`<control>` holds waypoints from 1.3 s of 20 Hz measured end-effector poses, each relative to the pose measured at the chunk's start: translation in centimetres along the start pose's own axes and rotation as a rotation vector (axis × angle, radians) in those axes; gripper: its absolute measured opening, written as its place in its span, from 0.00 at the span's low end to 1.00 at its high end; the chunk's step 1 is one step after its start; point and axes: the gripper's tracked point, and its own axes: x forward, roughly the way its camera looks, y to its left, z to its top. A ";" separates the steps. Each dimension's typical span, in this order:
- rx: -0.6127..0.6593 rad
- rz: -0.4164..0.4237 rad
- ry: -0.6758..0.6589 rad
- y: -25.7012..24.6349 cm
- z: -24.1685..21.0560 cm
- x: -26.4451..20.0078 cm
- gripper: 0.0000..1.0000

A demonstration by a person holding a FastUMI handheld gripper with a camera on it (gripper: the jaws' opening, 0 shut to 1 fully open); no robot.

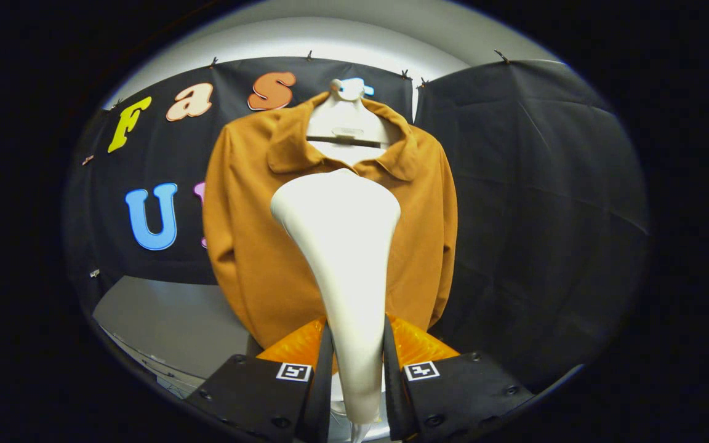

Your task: Iron the clothes twice with a garment steamer, once on the left side and once on the right side.

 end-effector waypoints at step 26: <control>0.007 0.226 -0.145 23.8 4.4 -17.2 0.40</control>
